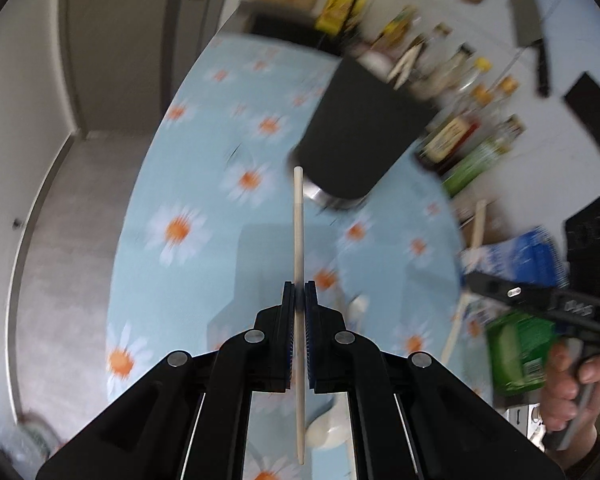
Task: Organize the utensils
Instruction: 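Grasp a wooden chopstick with the left gripper while the right gripper carries its chopstick up, then lower both chopsticks into the black holder and open both grippers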
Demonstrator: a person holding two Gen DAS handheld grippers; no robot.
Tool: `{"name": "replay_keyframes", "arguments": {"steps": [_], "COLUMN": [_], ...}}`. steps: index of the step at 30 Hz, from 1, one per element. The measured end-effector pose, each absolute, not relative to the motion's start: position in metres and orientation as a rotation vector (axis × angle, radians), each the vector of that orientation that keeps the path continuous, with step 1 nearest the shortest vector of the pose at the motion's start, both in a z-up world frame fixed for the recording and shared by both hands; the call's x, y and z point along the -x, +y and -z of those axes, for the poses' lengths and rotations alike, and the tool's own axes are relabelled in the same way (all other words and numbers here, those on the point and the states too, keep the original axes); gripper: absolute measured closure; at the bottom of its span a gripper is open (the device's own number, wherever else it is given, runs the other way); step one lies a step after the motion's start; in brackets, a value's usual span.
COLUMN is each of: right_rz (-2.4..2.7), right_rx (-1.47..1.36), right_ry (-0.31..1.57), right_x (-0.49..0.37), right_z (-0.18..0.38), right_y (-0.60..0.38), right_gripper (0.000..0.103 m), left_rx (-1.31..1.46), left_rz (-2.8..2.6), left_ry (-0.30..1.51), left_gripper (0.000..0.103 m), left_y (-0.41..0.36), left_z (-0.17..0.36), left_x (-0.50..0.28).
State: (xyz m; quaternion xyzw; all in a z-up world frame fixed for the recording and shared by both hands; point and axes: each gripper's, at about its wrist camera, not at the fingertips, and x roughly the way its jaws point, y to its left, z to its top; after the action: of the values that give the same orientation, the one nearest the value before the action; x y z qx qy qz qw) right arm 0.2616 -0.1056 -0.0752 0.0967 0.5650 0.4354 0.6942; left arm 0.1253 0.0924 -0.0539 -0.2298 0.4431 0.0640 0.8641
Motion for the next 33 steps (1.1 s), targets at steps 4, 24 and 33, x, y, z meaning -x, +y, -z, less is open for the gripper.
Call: {"name": "replay_keyframes", "arguments": {"steps": [4,24,33], "right_rz": [-1.009,-1.034,-1.023], "right_rx": [-0.175,-0.123,-0.150], "right_ry": [1.161,0.667,0.508], "right_x": [-0.265,-0.298,-0.319], "right_z": [0.058,-0.034,-0.070], "right_y": [-0.097,-0.070,-0.057], "right_gripper": [0.097,0.097,0.097], "left_rx": [0.460,0.258,0.225], "left_rz": [-0.075,0.017,0.018], "left_ry": [0.822,0.405,0.262], "left_gripper": [0.099,0.099,0.099], "left_y": [0.083,0.067,0.077], "left_z": [0.027,-0.060,-0.085], "left_x": [-0.138,-0.190,-0.210]}}
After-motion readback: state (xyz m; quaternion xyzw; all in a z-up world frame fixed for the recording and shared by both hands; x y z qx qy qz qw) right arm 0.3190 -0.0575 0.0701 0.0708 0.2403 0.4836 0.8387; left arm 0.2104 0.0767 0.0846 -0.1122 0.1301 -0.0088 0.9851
